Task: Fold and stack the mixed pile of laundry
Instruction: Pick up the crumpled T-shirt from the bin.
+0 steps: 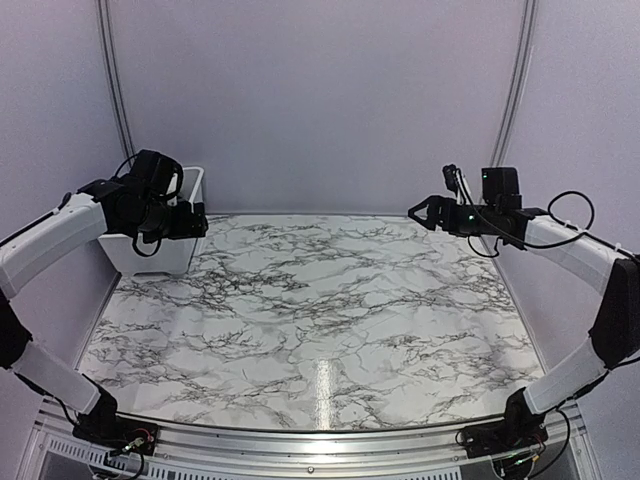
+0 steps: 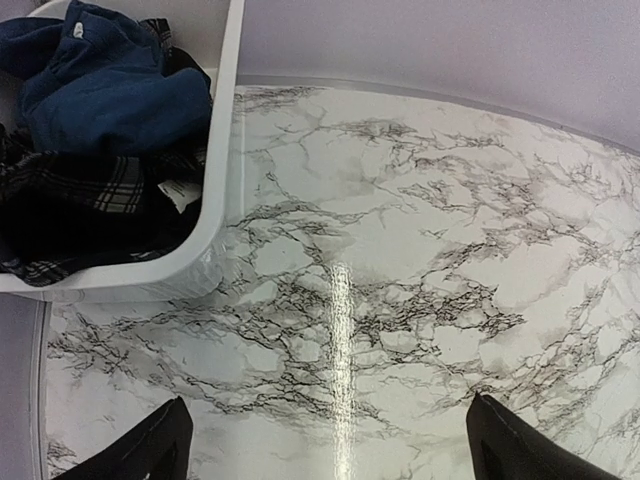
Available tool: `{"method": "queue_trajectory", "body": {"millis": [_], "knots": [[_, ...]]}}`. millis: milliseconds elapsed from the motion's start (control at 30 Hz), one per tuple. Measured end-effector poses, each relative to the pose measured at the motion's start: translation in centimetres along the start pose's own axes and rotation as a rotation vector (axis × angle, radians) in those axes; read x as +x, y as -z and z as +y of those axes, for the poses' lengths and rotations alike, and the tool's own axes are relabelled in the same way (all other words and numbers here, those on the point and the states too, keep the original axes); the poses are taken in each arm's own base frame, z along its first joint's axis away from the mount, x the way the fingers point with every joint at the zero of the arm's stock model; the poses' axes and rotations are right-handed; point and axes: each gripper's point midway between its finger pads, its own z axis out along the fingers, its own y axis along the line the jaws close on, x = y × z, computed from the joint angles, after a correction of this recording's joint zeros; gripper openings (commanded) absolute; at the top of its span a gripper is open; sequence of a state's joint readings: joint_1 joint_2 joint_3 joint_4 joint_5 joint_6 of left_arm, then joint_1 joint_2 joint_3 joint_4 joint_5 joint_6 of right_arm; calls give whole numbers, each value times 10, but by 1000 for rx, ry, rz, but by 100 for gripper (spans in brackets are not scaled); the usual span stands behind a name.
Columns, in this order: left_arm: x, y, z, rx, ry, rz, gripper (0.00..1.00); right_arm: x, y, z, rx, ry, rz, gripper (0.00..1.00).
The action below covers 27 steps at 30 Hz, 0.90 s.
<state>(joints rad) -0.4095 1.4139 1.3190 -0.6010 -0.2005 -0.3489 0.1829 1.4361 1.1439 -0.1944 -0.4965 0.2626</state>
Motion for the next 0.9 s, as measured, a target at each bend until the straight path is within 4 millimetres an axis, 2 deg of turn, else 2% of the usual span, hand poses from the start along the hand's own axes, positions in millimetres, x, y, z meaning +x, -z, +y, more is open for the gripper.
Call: {"method": "queue_trajectory", "body": {"millis": [100, 233, 400, 500, 567, 733, 800, 900], "knots": [[7, -9, -4, 0, 10, 28, 99, 11, -8, 3, 9, 7, 35, 98], [8, -11, -8, 5, 29, 36, 99, 18, -11, 3, 44, 13, 53, 98], [-10, -1, -12, 11, 51, -8, 99, 17, -10, -3, 105, 12, 57, 99], [-29, 5, -5, -3, 78, -27, 99, 14, -8, -2, 111, 20, 58, 99], [-52, 6, 14, -26, 131, -44, 99, 10, -6, 2, 100, 31, 60, 99], [-97, 14, 105, -169, 290, -105, 99, 3, -4, 13, 43, 53, 54, 99], [-111, 21, 140, -219, 349, -135, 99, 3, -4, 16, 19, 53, 57, 99], [-122, 26, 187, -286, 428, -162, 99, 2, -3, 21, -10, 53, 55, 99]]}}
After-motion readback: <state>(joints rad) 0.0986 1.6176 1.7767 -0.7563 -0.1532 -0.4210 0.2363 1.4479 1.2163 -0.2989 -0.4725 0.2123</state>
